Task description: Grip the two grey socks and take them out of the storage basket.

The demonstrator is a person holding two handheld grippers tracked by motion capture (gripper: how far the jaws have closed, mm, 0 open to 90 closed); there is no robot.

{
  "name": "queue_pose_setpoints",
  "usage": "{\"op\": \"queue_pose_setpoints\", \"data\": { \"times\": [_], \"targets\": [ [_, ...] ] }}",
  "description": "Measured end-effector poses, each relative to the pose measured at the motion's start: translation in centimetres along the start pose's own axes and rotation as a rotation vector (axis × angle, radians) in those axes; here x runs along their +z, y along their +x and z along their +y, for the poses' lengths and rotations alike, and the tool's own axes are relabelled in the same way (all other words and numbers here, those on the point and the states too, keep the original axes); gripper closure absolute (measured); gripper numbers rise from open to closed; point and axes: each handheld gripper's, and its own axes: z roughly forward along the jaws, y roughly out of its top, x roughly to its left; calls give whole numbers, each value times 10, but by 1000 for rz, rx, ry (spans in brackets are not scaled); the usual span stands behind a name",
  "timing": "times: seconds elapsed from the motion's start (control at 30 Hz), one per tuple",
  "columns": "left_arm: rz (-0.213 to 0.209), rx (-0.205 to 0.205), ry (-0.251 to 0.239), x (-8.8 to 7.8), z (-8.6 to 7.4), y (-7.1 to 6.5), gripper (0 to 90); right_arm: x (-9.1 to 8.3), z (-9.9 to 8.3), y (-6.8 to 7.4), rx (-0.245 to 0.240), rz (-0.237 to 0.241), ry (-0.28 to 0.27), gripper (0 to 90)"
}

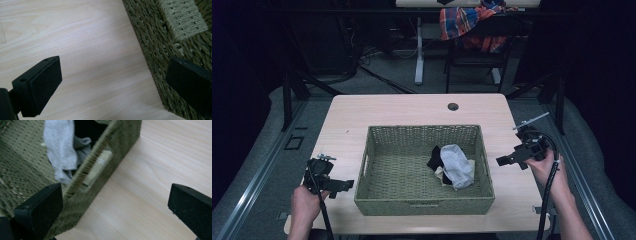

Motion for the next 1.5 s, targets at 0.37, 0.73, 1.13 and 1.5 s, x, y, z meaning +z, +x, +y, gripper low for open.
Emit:
{"op": "queue_pose_setpoints", "data": {
  "times": [0.37, 0.73, 1.13, 1.5],
  "targets": [
    [-1, -2, -5, 0, 0, 0, 9, -1, 26, 33, -79, 21, 11, 0],
    [-1, -5, -1, 1, 0, 1, 9, 10, 52, 65, -173, 37, 39, 0],
    [-3, -6, 1, 1, 0, 2, 9, 44, 79, 77, -205, 85, 106, 31],
    [-2, 0, 0, 1, 0, 1, 10, 71, 75, 77, -188, 36, 177, 211]
  ]
}}
